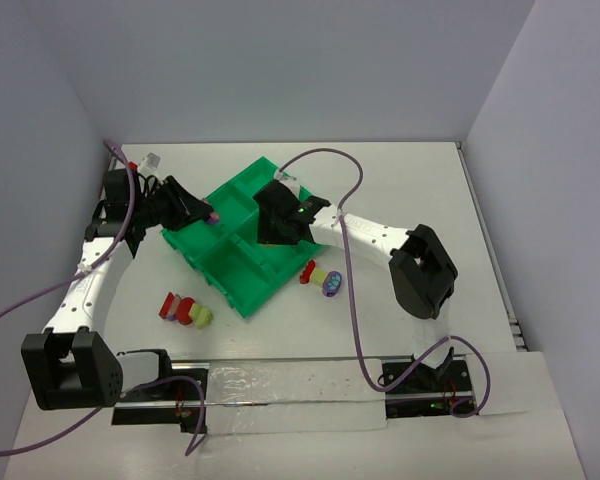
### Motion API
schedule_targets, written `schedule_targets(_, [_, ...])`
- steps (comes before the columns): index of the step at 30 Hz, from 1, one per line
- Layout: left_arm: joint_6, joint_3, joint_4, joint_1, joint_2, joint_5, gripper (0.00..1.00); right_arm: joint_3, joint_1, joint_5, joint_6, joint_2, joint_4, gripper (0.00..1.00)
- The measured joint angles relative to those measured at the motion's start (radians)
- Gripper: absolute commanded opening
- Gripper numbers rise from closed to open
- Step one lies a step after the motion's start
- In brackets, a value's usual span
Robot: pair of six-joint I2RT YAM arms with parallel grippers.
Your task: Sort the legos into containers by color
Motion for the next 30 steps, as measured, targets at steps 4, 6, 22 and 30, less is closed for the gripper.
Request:
schedule_targets(4, [0.008, -0.008, -0.027, 0.0, -0.021, -0.019, 0.0, 0.0, 0.0, 0.008, -0.001, 0.0, 0.0, 0.58])
schedule_targets(6, [0.018, -0.014, -0.036, 0.0, -0.032, -0.031, 0.0, 0.003, 0.0, 0.01, -0.001, 0.003, -0.002, 0.62])
schedule_targets(22, [0.132, -0.036, -0.221, 0.0, -0.061, -0.253, 0.0, 0.132, 0.0, 0.038, -0.035, 0.05, -0.055, 0.81])
schedule_targets(30, [0.039, -0.037, -0.242, -0.177, -0.097, -0.364, 0.0, 0.059, -0.063, 0.122, -0.081, -0.169, -0.072, 0.82])
